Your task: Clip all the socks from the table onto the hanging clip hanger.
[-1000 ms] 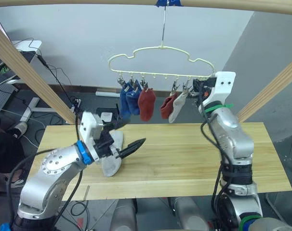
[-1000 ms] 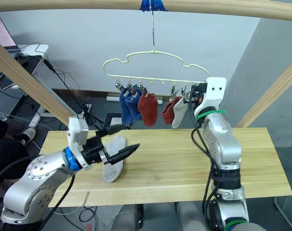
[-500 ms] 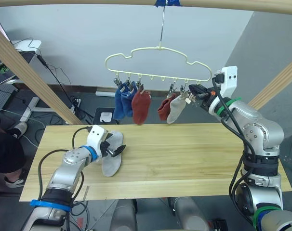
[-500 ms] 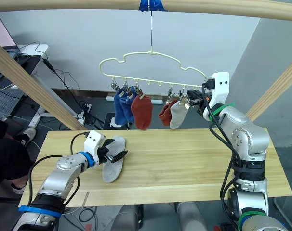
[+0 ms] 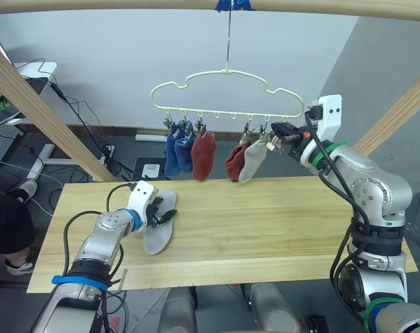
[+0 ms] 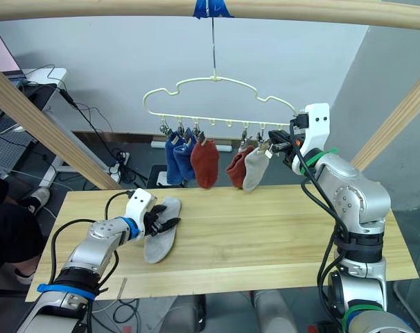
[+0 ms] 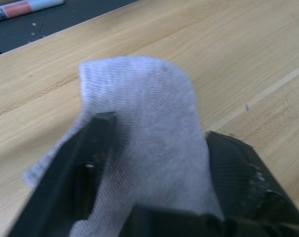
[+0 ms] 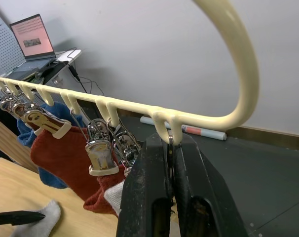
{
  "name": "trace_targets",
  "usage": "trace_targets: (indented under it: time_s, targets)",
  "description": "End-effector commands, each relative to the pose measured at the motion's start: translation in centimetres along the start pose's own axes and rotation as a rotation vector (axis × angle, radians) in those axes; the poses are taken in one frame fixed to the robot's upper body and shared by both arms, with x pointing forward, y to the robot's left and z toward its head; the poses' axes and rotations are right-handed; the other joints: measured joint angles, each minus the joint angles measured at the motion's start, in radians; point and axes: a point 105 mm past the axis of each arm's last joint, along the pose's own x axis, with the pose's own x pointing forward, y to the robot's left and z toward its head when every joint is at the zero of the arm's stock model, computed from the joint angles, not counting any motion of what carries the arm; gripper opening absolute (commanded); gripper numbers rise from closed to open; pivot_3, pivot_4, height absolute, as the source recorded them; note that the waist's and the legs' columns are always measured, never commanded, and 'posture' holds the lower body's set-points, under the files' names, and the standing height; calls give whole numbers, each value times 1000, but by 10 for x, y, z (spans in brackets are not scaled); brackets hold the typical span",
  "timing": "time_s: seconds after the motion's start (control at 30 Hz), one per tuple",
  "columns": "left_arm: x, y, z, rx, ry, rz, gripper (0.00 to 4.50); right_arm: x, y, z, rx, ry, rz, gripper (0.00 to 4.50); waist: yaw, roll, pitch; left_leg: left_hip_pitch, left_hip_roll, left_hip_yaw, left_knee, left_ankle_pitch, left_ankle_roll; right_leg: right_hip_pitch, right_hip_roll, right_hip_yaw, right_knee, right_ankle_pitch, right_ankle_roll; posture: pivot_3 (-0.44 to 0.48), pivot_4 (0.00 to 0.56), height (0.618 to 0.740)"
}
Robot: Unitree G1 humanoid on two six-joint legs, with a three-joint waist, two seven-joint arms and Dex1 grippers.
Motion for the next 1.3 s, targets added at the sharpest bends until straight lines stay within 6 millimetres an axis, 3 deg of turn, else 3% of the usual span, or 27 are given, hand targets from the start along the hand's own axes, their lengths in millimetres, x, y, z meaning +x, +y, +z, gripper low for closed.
trace_targets:
  time_s: [0.03, 0.23, 0.3, 0.37, 0.43, 0.6, 0.87, 1.0, 1.3]
  targets:
    - [-1, -14, -11, -11, 27, -55, 2213, -6, 3, 13, -16, -50, 6, 0, 0, 0, 0, 0, 0, 0, 0, 0, 0, 0, 0, 0, 0, 0, 0, -142, 264, 740]
    - [-4, -20, -5, 5, 3, -75, 511, -6, 4, 10, -7, -36, 19, 0, 0, 0, 0, 0, 0, 0, -1, 0, 0, 0, 0, 0, -1, 0, 0, -132, 255, 740]
    - [-6, -29, 10, 45, -49, -116, 12, -6, 3, 11, 16, -23, 29, 0, 0, 0, 0, 0, 0, 0, -1, 0, 0, 0, 0, 0, -1, 0, 0, -125, 248, 740]
    - [-13, -46, 32, 137, -132, -207, 12, -8, 3, 13, 26, -1, 59, 0, 1, 0, 0, -1, 0, 0, -1, 0, 0, -1, 0, 0, -1, 0, 0, -126, 247, 740]
    - [-28, -69, 71, 207, -305, -314, 12, -12, 2, 17, 84, 35, 101, 0, 3, 0, 0, -2, 0, 0, -1, 0, 0, -1, -1, 0, -1, 0, 0, -126, 245, 740]
    - [-60, -100, 130, 297, -577, -449, 12, -19, 1, 21, 254, 119, 164, 0, 3, 0, 0, -4, 0, 0, 0, 0, 0, -2, -1, -1, -2, 2, -3, -130, 239, 740]
    - [-63, -112, 146, 378, -685, -453, 12, -25, 6, 25, 357, 173, 212, 0, -11, 0, 0, -4, 0, 0, -1, 0, 0, -2, 0, 0, -2, 0, 0, -157, 239, 740]
    - [-50, -122, 172, 466, -791, -383, 12, -25, 14, 29, 427, 155, 255, 0, -14, 0, 0, -4, -1, 0, 0, 0, 0, -2, 0, 0, -2, 0, 0, -165, 243, 740]
    - [-35, -120, 191, 620, -843, -240, 12, -25, 21, 29, 468, 149, 267, 0, -34, 0, 0, -5, 0, 0, 1, 0, 0, -3, 0, 0, -2, 1, 1, -175, 250, 740]
